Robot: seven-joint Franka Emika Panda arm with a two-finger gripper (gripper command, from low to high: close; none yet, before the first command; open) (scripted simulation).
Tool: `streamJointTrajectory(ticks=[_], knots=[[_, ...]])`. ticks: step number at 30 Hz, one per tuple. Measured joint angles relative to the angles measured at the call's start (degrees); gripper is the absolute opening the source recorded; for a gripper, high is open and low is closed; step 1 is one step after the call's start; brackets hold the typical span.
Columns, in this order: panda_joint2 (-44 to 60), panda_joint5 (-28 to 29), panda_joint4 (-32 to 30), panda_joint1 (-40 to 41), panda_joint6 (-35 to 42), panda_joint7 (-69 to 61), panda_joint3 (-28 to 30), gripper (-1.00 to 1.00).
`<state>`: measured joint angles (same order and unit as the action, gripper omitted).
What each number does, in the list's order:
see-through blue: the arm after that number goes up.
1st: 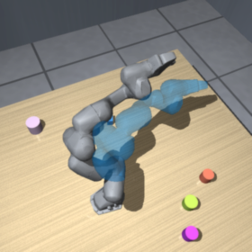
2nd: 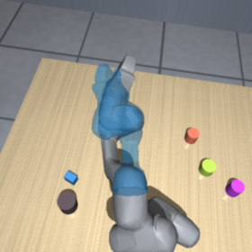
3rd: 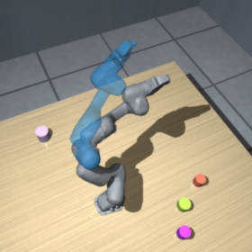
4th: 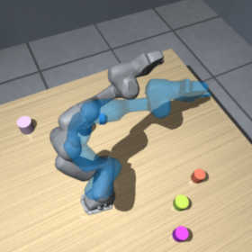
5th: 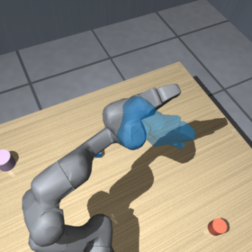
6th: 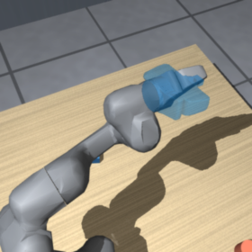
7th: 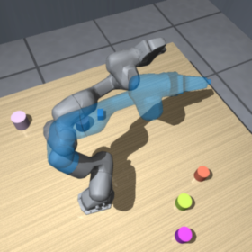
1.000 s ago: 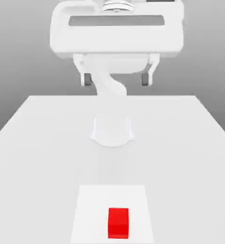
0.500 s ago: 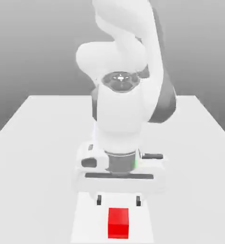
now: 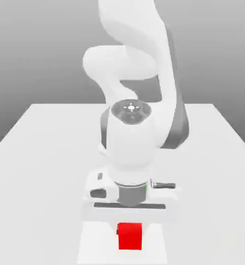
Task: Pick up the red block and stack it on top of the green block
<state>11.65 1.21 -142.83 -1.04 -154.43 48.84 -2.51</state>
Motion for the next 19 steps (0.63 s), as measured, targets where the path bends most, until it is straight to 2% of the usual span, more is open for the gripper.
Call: streamJointTrajectory(ticks=[12, 15, 16, 19], knots=[[11.06, 8.37, 23.71, -15.75, 13.90, -9.52, -13.69, -1.00], [16.62, 10.95, 26.03, -18.41, 10.91, -9.05, -13.11, -1.00], [18.36, 11.64, 26.29, -19.02, 9.46, -8.68, -12.53, 1.00], [18.36, 11.64, 26.29, -19.02, 9.46, -8.68, -12.53, 1.00]])
